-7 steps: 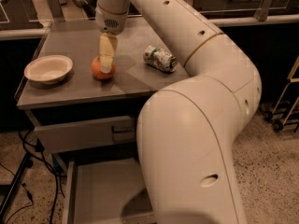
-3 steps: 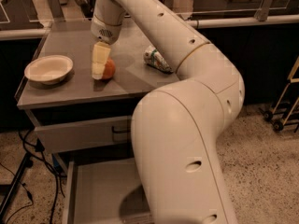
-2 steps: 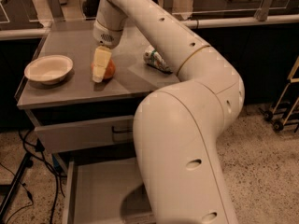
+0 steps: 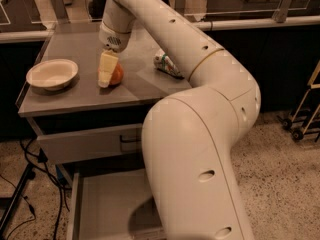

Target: Place orange into middle drawer

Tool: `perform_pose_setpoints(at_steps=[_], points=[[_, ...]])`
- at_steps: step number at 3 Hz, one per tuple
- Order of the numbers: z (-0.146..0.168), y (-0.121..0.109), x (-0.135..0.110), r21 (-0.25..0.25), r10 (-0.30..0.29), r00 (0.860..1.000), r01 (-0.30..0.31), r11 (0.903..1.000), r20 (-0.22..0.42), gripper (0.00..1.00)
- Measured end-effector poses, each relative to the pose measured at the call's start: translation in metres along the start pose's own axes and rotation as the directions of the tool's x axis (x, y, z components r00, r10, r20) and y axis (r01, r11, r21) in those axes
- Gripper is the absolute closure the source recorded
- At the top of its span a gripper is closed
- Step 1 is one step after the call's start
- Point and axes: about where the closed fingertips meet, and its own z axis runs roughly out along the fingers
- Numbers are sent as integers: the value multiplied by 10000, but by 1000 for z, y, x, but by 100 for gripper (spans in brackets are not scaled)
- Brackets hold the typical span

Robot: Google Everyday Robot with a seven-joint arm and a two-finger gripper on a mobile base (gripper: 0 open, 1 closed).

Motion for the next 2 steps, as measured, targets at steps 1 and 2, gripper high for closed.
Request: perform_pose_setpoints(at_steps=[1,2], points=[[0,0,0,0,0,10000,0,10000,0,42],[0,0,0,0,0,10000,0,10000,0,66]])
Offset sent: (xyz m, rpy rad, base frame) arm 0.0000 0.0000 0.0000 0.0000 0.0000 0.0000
